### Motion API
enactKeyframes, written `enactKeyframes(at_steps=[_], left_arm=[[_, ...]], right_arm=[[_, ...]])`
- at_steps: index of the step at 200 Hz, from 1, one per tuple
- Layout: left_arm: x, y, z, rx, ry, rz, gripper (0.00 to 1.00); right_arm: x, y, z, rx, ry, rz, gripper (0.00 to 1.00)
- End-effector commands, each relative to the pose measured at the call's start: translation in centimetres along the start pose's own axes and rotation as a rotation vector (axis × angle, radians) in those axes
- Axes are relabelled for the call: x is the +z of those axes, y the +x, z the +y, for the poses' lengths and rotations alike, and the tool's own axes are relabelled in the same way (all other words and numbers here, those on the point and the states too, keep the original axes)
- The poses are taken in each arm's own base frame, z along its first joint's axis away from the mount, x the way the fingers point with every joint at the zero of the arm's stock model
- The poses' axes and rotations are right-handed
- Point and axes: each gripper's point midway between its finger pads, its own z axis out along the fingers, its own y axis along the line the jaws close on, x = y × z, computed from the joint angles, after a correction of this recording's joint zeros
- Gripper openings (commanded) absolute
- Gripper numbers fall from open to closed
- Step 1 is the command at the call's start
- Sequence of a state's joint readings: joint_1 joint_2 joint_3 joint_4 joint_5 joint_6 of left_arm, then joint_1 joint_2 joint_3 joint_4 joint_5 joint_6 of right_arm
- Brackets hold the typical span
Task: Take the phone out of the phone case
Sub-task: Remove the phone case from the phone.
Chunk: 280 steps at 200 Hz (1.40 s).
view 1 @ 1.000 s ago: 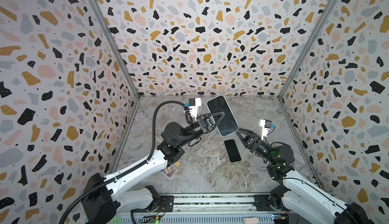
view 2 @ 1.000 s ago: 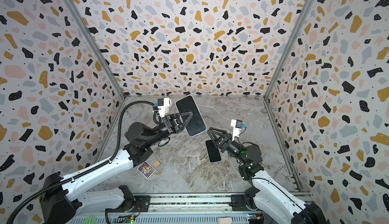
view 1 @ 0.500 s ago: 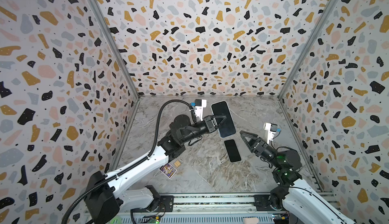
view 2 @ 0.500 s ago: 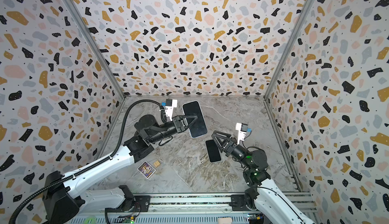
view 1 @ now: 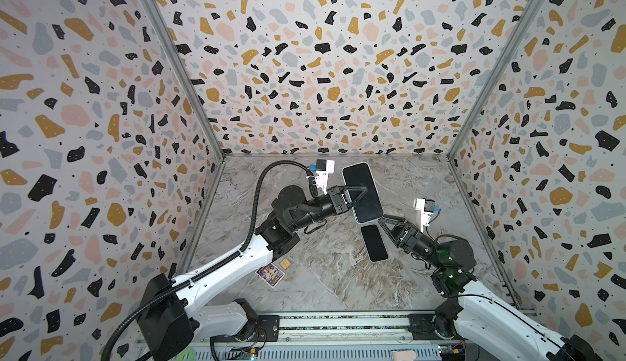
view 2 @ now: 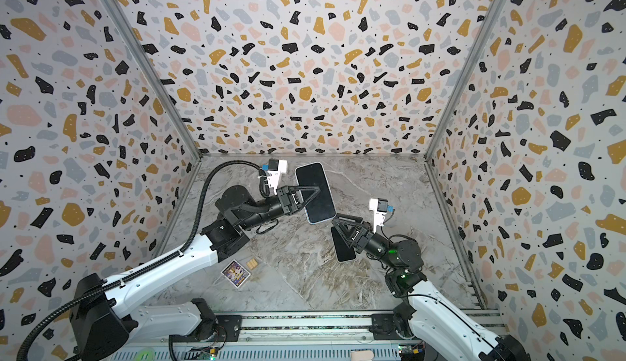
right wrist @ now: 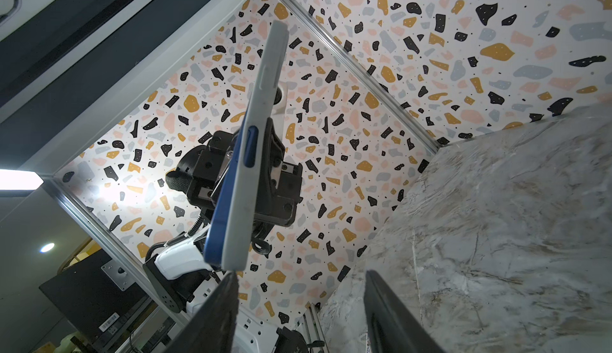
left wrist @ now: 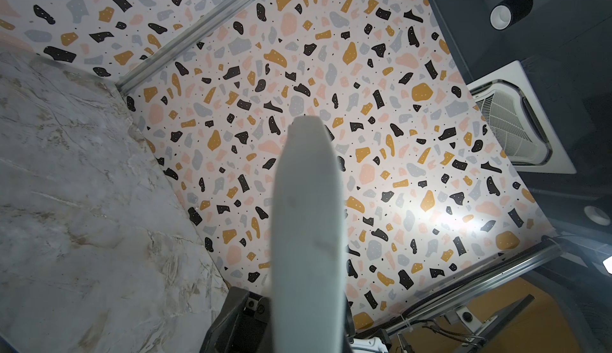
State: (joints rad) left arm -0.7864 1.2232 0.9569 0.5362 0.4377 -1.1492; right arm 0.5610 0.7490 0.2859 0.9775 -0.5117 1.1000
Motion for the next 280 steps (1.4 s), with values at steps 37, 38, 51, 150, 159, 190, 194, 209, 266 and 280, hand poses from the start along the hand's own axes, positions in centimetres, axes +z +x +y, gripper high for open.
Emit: enactKeyframes(at_steps=[37, 38, 51, 150, 159, 190, 194, 209, 266, 280], left_arm=[[-0.5, -0.9, -2.7, 0.036, 0.110, -0.038, 0.00], [-0.5, -0.9, -2.8, 0.036, 0.111, -0.039, 0.00], [-0.4, -0.8, -3.0, 0.035, 0.124, -0.034, 0.00], [-0.6, -0.2, -2.7, 0.037, 0.122, -0.030, 0.00], [-0.6, -0.2, -2.8, 0.039, 0.126, -0.027, 0.00], [-0.7, 0.3, -2.9, 0.044, 0.130, -0.019, 0.00], [-0.7, 0.3, -2.8, 0.043, 0.127, -0.018, 0.00], [-0.7, 0.6, -2.8, 0.043, 0.131, -0.012, 0.00], [-0.6, 1.0, -3.5, 0.070, 0.149, -0.002, 0.00], [-0.6, 1.2, -3.7, 0.080, 0.155, 0.001, 0.00]], right_arm=[[-0.1, -0.2, 1.7, -0.024, -0.071, -0.013, 0.60], [-0.1, -0.2, 1.7, -0.023, -0.070, -0.013, 0.60], [0.0, -0.1, 1.5, -0.020, -0.066, -0.013, 0.60], [0.4, -0.1, 1.6, -0.013, -0.094, -0.017, 0.58], [0.4, -0.1, 1.4, -0.012, -0.085, -0.019, 0.57], [0.4, -0.1, 1.1, -0.010, -0.083, -0.024, 0.55], [0.4, -0.1, 1.1, -0.009, -0.084, -0.024, 0.55], [0.6, -0.1, 1.1, -0.007, -0.083, -0.021, 0.54], [0.7, -0.2, 0.8, 0.011, -0.086, -0.031, 0.51], [0.7, -0.1, 0.4, 0.024, -0.071, -0.032, 0.50]])
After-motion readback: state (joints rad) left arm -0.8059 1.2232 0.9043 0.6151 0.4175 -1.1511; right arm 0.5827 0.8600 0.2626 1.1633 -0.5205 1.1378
